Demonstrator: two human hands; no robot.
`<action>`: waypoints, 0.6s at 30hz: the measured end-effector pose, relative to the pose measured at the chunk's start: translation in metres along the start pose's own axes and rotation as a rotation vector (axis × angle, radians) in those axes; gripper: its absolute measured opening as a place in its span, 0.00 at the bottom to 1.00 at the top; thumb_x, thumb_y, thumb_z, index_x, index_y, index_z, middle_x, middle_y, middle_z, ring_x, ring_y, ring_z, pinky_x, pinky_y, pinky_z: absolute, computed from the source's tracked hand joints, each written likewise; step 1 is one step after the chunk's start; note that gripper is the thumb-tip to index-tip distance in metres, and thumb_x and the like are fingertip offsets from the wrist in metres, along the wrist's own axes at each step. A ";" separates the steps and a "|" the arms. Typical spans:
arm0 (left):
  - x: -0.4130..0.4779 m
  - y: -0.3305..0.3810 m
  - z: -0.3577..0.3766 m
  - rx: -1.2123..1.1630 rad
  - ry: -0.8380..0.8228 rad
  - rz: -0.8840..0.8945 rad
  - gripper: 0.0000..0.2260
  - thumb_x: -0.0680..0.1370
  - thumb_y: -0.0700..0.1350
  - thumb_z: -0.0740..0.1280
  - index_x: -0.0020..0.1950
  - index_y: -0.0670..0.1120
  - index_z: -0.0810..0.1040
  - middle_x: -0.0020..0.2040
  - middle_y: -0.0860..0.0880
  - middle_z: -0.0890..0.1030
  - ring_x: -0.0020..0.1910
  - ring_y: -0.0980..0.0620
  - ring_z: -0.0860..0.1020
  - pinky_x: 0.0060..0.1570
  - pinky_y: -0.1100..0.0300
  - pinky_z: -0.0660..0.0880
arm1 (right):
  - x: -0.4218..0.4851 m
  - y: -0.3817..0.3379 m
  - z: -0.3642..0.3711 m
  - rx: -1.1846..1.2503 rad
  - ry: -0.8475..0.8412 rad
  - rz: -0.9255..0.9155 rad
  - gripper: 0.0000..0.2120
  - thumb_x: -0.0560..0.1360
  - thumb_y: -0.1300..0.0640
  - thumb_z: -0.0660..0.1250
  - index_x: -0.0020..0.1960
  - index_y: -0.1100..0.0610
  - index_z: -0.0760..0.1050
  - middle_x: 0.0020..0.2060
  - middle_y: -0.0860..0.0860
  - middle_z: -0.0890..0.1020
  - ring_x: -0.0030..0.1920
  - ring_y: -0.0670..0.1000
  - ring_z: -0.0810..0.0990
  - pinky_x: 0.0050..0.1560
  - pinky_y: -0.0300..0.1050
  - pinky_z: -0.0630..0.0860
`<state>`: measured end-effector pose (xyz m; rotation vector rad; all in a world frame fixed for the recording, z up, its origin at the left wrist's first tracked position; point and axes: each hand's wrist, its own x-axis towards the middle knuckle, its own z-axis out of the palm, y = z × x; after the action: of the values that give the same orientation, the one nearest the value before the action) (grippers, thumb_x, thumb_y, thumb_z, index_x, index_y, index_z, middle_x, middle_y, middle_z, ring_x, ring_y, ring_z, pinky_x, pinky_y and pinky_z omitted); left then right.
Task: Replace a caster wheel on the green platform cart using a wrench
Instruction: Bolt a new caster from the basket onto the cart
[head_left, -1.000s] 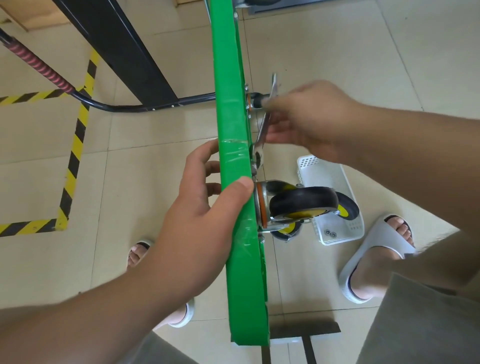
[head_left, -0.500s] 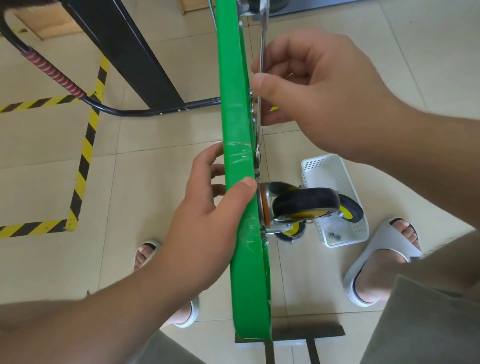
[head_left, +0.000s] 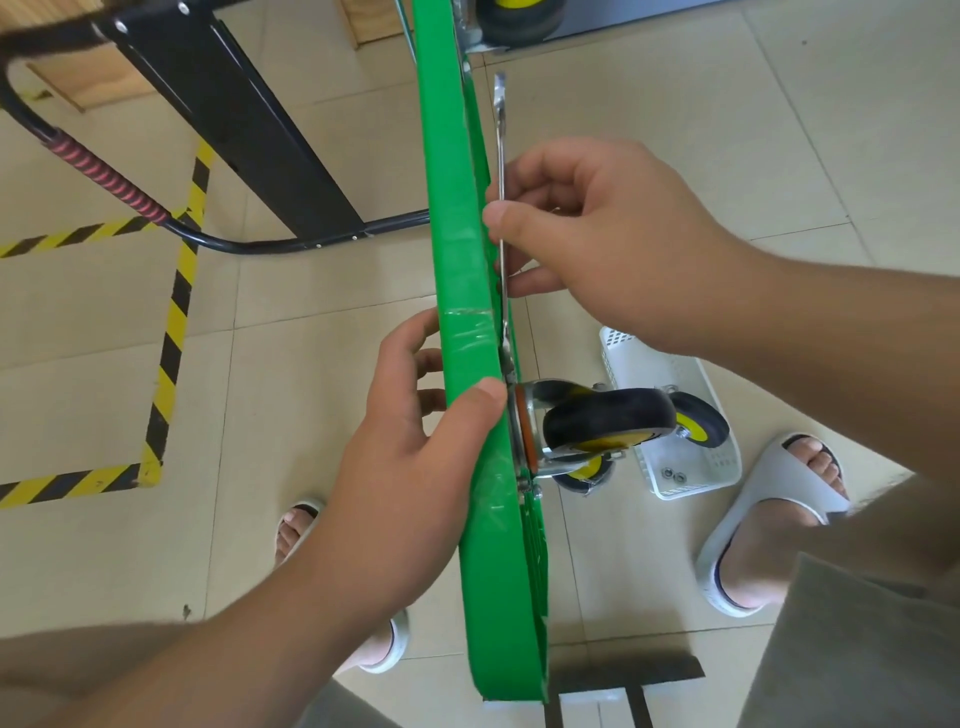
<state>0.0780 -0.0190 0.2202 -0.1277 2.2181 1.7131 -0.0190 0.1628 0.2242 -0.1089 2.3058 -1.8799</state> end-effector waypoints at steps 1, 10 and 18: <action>0.000 0.000 0.000 0.000 0.002 0.000 0.22 0.75 0.60 0.63 0.68 0.73 0.66 0.60 0.66 0.77 0.57 0.52 0.82 0.45 0.53 0.83 | 0.001 0.001 0.000 0.014 -0.004 0.014 0.07 0.81 0.60 0.68 0.57 0.62 0.79 0.47 0.58 0.86 0.45 0.54 0.87 0.45 0.50 0.86; -0.002 0.005 -0.001 0.003 0.000 -0.003 0.22 0.75 0.61 0.63 0.67 0.75 0.65 0.60 0.71 0.76 0.58 0.57 0.81 0.45 0.56 0.83 | 0.009 0.003 0.001 0.062 -0.037 0.063 0.08 0.81 0.59 0.68 0.57 0.64 0.79 0.47 0.61 0.86 0.44 0.57 0.88 0.46 0.52 0.86; -0.001 0.005 -0.002 -0.002 -0.015 -0.004 0.22 0.74 0.60 0.63 0.67 0.74 0.65 0.60 0.70 0.75 0.59 0.59 0.80 0.45 0.63 0.82 | 0.020 0.016 0.003 0.155 -0.021 0.255 0.10 0.82 0.57 0.68 0.58 0.64 0.78 0.53 0.62 0.83 0.49 0.62 0.86 0.47 0.53 0.86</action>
<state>0.0777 -0.0195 0.2256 -0.1198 2.2039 1.7090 -0.0370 0.1599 0.2061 0.1753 2.0389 -1.9042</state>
